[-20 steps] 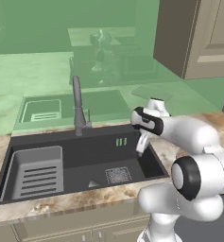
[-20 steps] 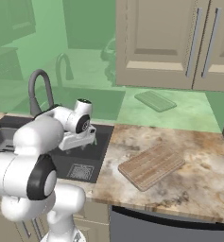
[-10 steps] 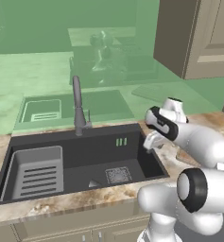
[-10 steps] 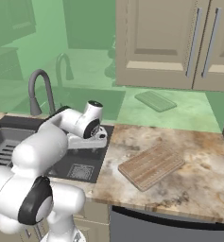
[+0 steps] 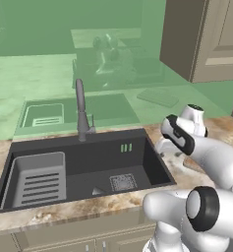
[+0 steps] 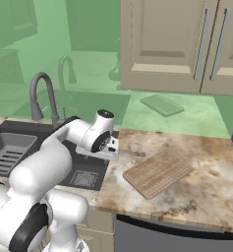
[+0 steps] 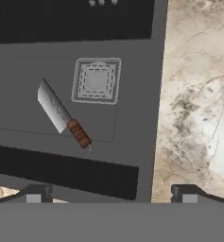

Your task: Move the cutting board and knife to the sink. Then move spray from the cabinet to the counter.

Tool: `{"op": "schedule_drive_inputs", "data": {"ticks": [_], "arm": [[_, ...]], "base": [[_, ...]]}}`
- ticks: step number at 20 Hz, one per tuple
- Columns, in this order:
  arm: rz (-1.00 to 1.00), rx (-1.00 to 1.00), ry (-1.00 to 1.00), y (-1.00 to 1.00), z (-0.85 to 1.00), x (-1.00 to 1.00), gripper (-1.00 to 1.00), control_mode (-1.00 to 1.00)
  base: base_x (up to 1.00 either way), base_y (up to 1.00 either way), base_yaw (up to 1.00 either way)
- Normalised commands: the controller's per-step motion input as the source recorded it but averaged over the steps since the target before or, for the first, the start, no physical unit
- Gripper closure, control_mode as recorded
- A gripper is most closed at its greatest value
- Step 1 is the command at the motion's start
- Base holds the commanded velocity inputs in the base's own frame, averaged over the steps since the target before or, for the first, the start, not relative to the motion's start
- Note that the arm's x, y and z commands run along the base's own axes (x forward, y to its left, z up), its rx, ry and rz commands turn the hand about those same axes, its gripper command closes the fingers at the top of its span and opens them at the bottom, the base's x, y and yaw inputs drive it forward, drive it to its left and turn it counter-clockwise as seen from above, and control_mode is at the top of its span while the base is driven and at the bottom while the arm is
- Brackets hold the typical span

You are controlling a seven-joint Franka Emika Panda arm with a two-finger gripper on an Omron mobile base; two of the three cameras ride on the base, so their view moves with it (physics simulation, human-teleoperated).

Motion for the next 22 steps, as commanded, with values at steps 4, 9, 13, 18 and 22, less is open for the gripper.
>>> {"op": "schedule_drive_inputs", "data": {"ticks": [4, 9, 13, 18, 22], "arm": [[-0.19, 0.0, 0.0, -0.54, 0.18, 0.11, -1.0, -1.0], [-0.08, 0.0, 0.0, -0.65, 0.1, 0.16, -1.0, -1.0], [-0.06, 0.0, 0.0, -0.61, 0.01, 0.2, -1.0, -1.0], [-0.04, 0.0, 0.0, -0.63, 0.06, 0.27, -1.0, -1.0], [-0.04, 0.0, 0.0, -0.61, 0.03, 0.28, -1.0, -1.0]], "base": [[0.0, 0.0, 0.0], [0.0, 0.0, 0.0], [0.0, 0.0, 0.0], [0.0, 0.0, 0.0], [0.0, 0.0, 0.0]]}}
